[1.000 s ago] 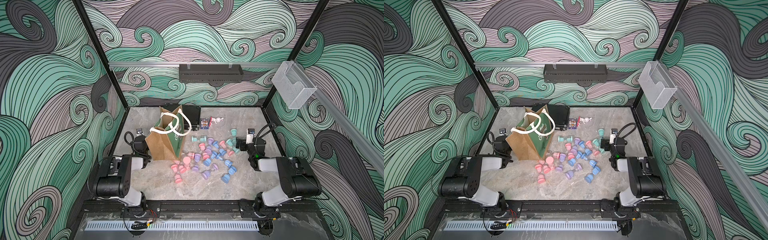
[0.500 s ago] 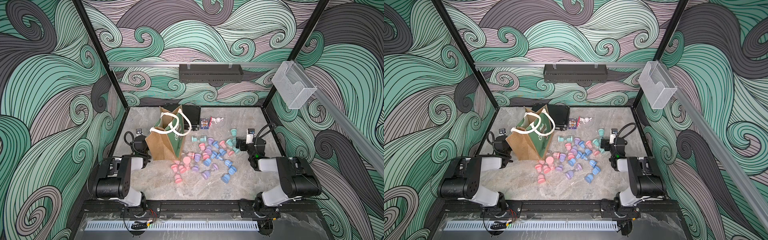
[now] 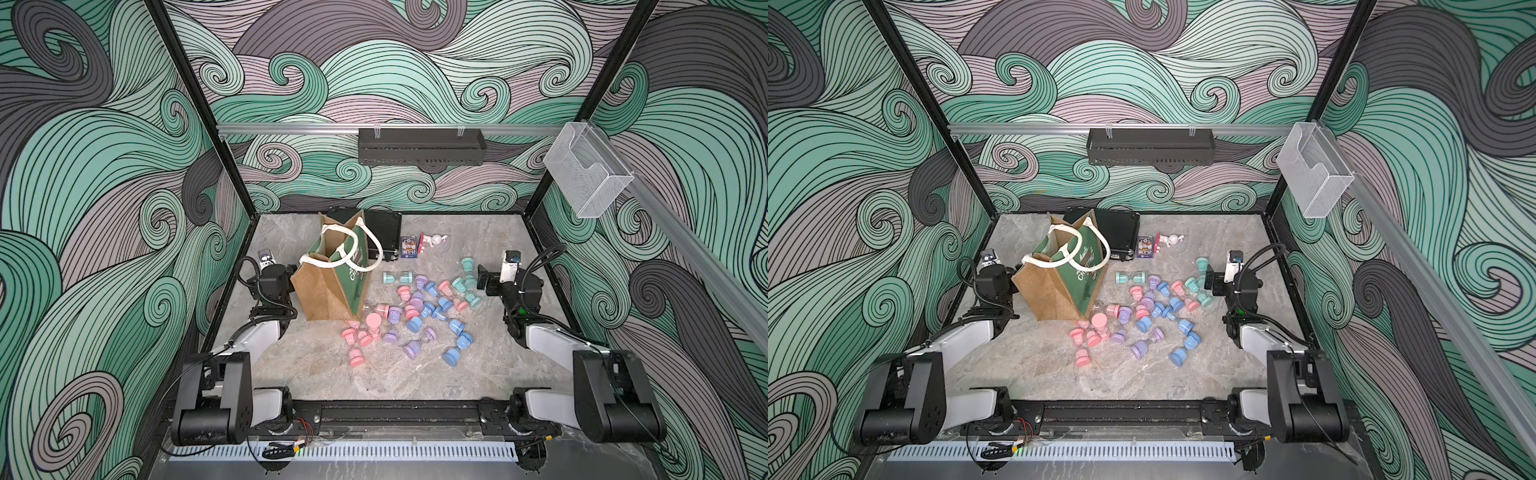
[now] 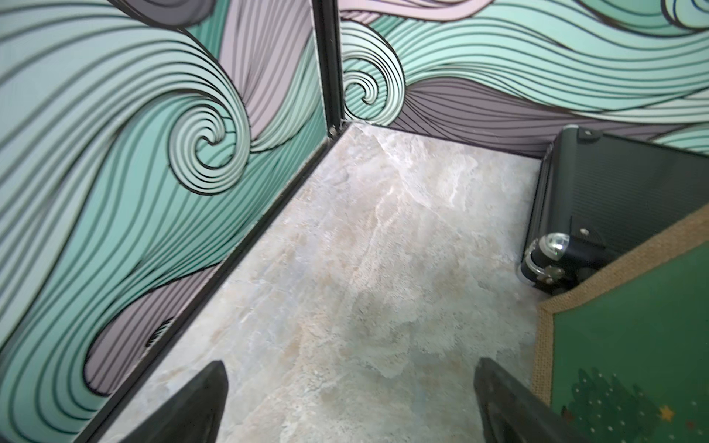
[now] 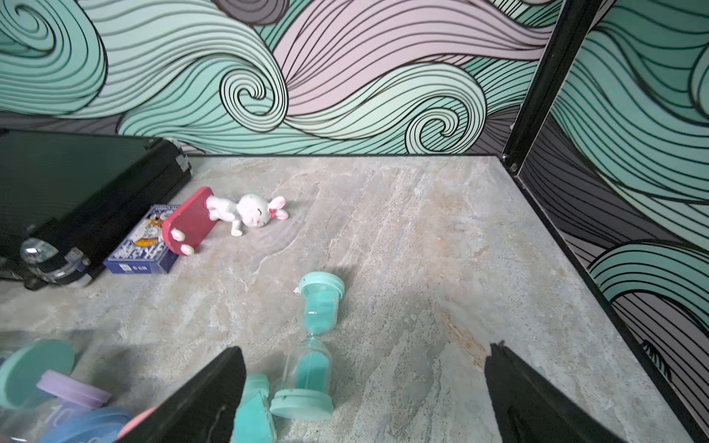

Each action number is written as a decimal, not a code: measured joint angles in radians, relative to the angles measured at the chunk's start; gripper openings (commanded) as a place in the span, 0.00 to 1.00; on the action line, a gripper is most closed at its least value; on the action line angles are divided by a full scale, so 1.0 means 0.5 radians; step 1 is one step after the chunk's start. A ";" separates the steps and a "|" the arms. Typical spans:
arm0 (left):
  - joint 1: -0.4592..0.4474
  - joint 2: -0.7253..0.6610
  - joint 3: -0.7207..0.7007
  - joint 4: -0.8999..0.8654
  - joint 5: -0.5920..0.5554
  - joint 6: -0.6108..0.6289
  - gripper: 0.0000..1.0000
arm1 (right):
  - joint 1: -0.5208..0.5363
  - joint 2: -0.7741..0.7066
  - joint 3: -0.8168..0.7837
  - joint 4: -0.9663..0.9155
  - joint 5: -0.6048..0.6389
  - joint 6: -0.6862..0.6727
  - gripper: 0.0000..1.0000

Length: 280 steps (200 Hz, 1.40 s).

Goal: Put the hourglass into the canvas bag
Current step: Pick up the hourglass from the center of the board.

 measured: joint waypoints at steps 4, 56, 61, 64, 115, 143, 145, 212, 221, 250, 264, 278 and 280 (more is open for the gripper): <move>0.000 -0.021 0.002 -0.024 -0.013 -0.007 0.98 | 0.000 -0.027 0.023 -0.047 0.021 0.035 0.99; 0.000 -0.268 0.211 -0.529 -0.163 -0.277 0.99 | -0.073 -0.171 0.407 -0.634 0.206 0.658 1.00; 0.000 -0.295 0.252 -0.583 -0.179 -0.315 0.99 | -0.080 -0.173 0.410 -0.670 0.195 0.702 1.00; 0.000 -0.311 0.275 -0.610 -0.187 -0.331 0.99 | -0.085 -0.174 0.415 -0.698 0.190 0.726 1.00; 0.000 -0.584 0.519 -0.968 -0.151 -0.575 0.99 | 0.051 -0.082 0.744 -1.290 0.088 0.901 1.00; 0.000 -0.682 0.607 -1.164 0.060 -0.619 0.99 | 0.309 -0.081 0.903 -1.576 0.009 0.912 1.00; 0.000 -0.687 0.611 -1.174 0.073 -0.623 0.99 | 0.328 -0.081 0.913 -1.598 -0.001 0.912 1.00; 0.000 -0.777 0.748 -1.574 0.588 -0.748 0.99 | 1.056 -0.130 1.034 -2.197 -0.157 0.898 1.00; 0.000 -0.780 0.758 -1.620 0.638 -0.752 0.99 | 1.184 -0.139 1.034 -2.249 -0.156 0.896 1.00; 0.000 -0.823 0.787 -1.754 0.757 -0.753 0.99 | 1.553 -0.140 1.034 -2.332 -0.153 0.892 1.00; 0.000 -0.844 0.810 -1.791 0.809 -0.753 0.99 | 1.702 -0.130 1.034 -2.326 -0.151 0.887 1.00; 0.000 -0.859 0.834 -1.821 0.861 -0.751 0.99 | 1.804 -0.095 1.038 -2.311 -0.150 0.887 0.99; 0.000 -0.861 0.835 -1.823 0.869 -0.750 0.98 | 1.817 -0.085 1.040 -2.308 -0.151 0.887 0.99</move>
